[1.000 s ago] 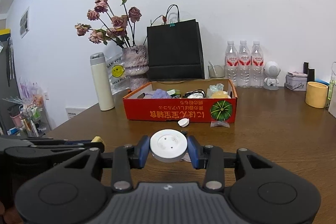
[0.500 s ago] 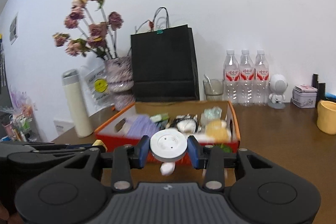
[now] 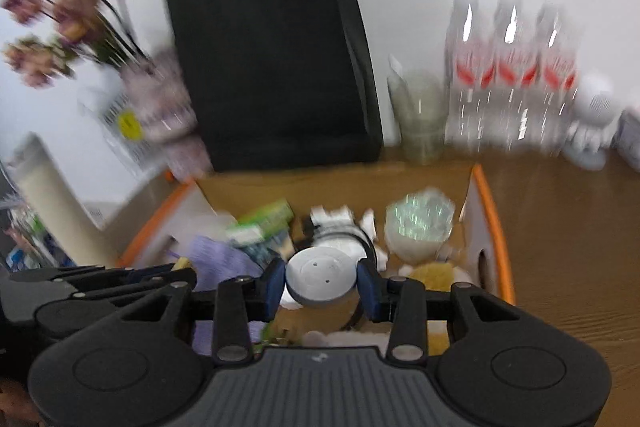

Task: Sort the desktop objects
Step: 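Carry the beige block and white lid with both tools over the box, then open both tools to drop the block and lid into the box, then move both tools back toward the clear packet and black USB stick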

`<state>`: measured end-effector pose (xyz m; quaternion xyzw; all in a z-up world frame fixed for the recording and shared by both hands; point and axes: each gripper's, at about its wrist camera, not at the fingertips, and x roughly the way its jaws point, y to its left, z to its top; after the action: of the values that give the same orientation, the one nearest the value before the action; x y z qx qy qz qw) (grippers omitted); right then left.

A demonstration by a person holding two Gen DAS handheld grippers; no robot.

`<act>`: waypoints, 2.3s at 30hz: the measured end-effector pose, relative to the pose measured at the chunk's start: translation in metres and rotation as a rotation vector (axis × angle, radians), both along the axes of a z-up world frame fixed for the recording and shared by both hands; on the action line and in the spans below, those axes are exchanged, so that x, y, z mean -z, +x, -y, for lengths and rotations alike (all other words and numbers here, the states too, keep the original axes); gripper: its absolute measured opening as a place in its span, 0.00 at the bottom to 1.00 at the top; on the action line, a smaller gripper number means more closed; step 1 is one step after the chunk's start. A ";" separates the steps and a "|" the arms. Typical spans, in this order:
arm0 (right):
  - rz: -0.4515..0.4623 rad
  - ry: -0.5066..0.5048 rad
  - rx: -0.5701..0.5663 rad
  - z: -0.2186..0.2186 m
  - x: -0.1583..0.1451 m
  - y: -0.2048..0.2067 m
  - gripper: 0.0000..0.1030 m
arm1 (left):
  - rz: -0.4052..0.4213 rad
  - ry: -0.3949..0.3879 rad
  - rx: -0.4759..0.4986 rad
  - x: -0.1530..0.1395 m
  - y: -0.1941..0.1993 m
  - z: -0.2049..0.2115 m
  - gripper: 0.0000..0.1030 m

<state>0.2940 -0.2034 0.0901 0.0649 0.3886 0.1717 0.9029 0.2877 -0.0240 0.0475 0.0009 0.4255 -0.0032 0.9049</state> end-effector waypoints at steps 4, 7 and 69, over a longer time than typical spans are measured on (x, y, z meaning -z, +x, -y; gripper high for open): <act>-0.148 -0.005 -0.009 -0.014 0.033 0.034 0.37 | -0.104 0.015 -0.002 0.021 0.012 -0.001 0.12; -0.147 -0.065 0.017 -0.024 0.042 0.038 0.36 | -0.114 0.026 -0.006 0.020 0.005 0.003 0.12; 0.171 -0.130 0.054 0.052 0.059 -0.344 0.89 | 0.216 -0.024 0.045 0.023 -0.342 0.006 1.00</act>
<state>-0.0496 -0.2559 0.0311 0.0019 0.3187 0.1265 0.9394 -0.0544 -0.0296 0.0243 0.0001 0.3251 -0.0285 0.9452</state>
